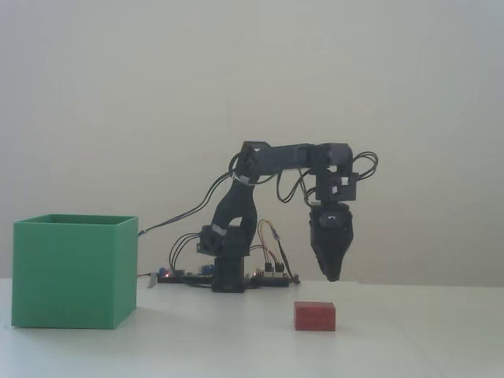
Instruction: Grasp a red block and put it in the green bin.
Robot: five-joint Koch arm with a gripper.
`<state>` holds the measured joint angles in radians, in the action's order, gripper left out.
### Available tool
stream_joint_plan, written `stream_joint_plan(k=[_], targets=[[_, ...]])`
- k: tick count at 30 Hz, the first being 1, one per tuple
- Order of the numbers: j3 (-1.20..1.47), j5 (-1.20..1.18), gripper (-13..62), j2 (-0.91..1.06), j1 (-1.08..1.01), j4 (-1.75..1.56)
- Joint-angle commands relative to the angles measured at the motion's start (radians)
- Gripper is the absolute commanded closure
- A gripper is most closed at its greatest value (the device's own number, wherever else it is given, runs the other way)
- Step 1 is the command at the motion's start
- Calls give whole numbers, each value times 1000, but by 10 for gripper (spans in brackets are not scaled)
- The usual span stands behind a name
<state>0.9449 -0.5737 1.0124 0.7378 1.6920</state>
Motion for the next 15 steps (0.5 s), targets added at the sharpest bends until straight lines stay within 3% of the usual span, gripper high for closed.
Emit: stream_joint_plan(k=[1,15], targets=[[-75,-3,138,-12,6,26],[-160,-3,137,-87,-187,28]])
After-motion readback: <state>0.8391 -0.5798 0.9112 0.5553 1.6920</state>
